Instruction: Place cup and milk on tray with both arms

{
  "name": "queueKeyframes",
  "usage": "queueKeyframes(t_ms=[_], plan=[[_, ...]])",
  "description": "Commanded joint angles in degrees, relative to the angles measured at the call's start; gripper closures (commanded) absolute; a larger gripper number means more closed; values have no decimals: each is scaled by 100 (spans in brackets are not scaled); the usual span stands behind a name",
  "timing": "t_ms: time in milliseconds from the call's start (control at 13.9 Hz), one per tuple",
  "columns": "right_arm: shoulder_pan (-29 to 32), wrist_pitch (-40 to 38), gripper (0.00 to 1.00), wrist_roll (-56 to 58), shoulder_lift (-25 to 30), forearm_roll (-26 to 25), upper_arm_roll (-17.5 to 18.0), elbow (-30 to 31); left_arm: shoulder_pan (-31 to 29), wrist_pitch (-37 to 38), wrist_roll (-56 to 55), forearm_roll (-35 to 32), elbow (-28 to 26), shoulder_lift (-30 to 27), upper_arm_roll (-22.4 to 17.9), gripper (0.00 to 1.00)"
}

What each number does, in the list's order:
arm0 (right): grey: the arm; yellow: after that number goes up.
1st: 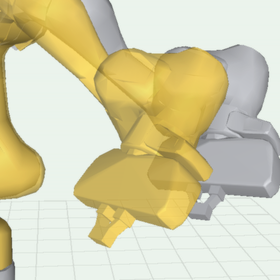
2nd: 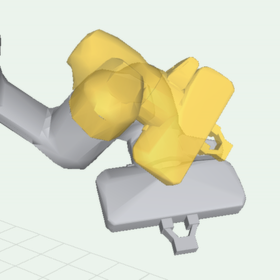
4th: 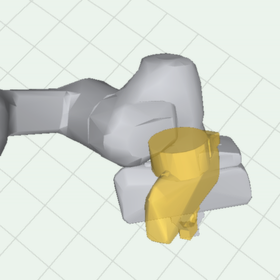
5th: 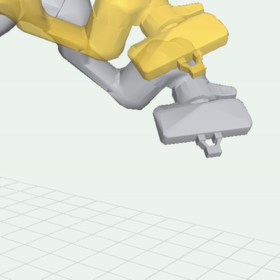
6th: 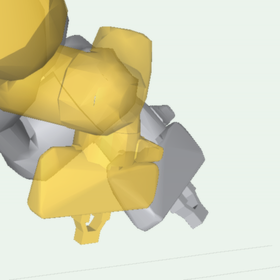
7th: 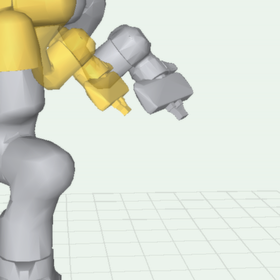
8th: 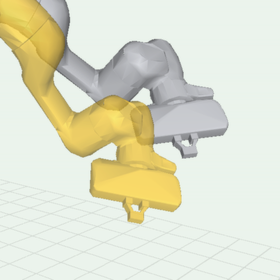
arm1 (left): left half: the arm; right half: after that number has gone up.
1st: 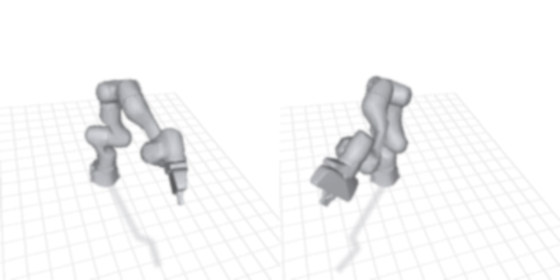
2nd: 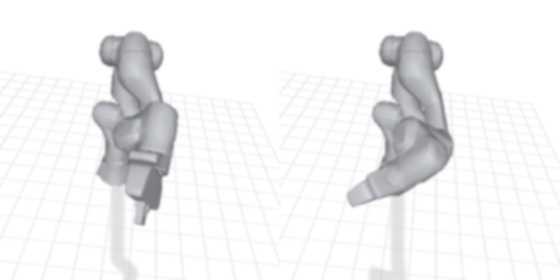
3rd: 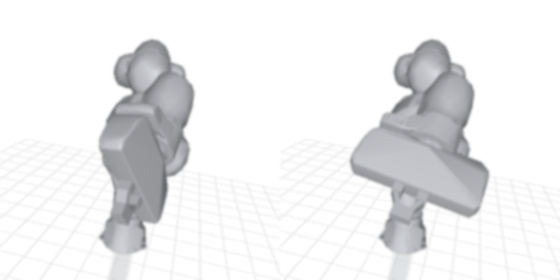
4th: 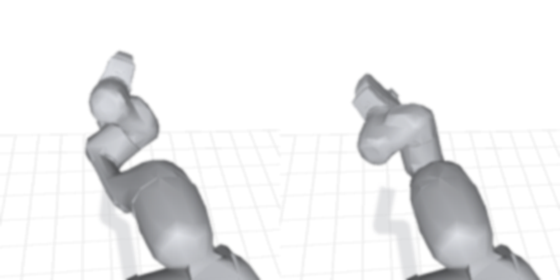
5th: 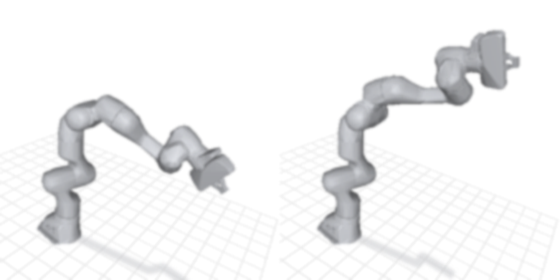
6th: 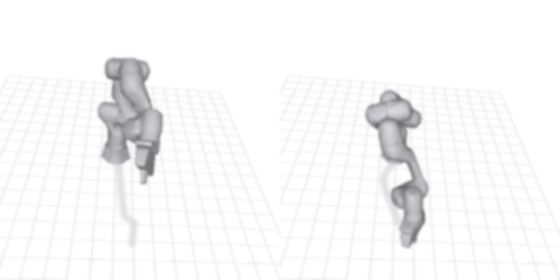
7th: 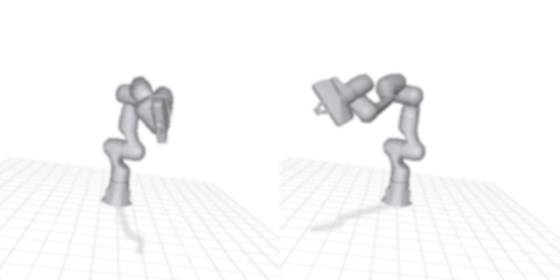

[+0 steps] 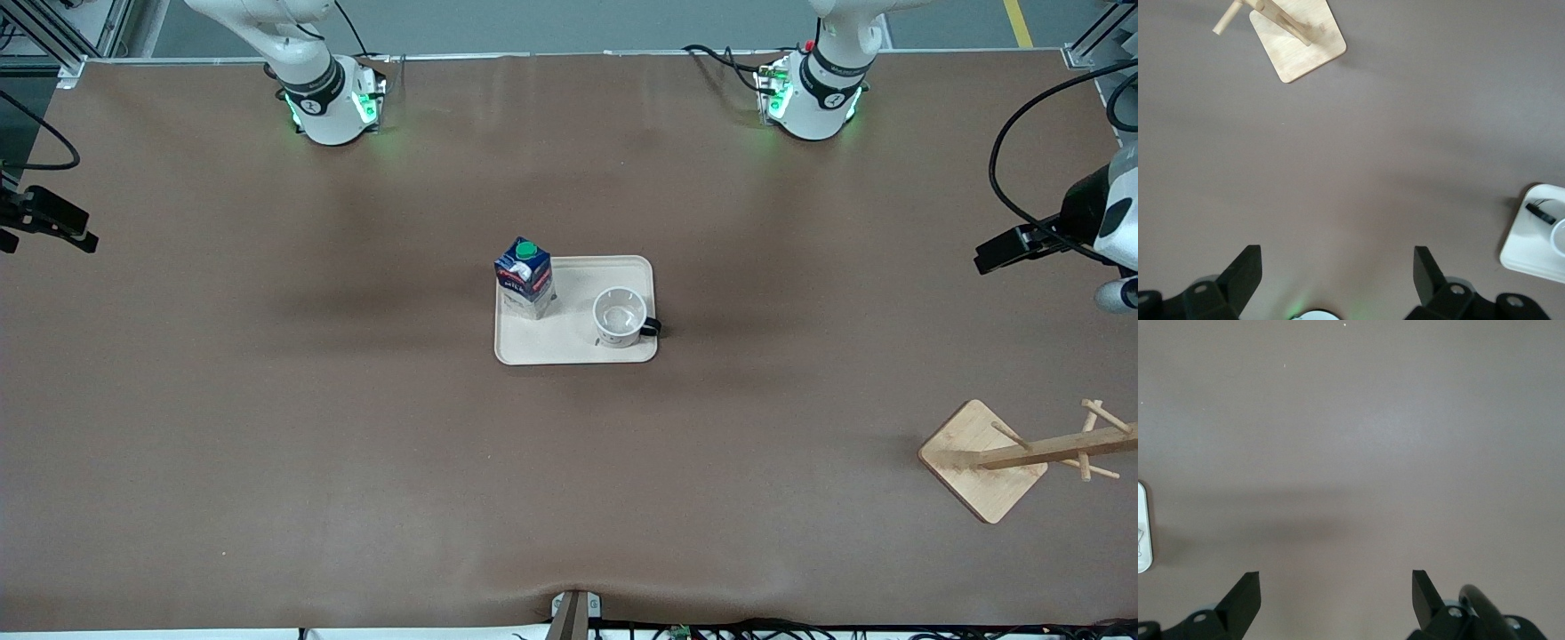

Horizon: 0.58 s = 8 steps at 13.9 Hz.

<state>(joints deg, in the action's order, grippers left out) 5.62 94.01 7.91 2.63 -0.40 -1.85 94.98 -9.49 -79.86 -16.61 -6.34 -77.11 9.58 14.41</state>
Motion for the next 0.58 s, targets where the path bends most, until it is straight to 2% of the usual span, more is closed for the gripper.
queueKeyframes(t_ms=[0,144,361,505], plan=[[-8,12,0,53,133,110,106,38,306,-47,334,229,-427,-395,-490,0],[9,-49,0,53,124,110,88,38,448,-292,404,431,-795,-631,-798,0],[1,-59,0,53,124,110,88,38,526,-635,677,511,-1296,-931,-904,0],[18,-59,0,53,124,110,88,38,632,-733,677,494,-1368,-975,-905,0]])
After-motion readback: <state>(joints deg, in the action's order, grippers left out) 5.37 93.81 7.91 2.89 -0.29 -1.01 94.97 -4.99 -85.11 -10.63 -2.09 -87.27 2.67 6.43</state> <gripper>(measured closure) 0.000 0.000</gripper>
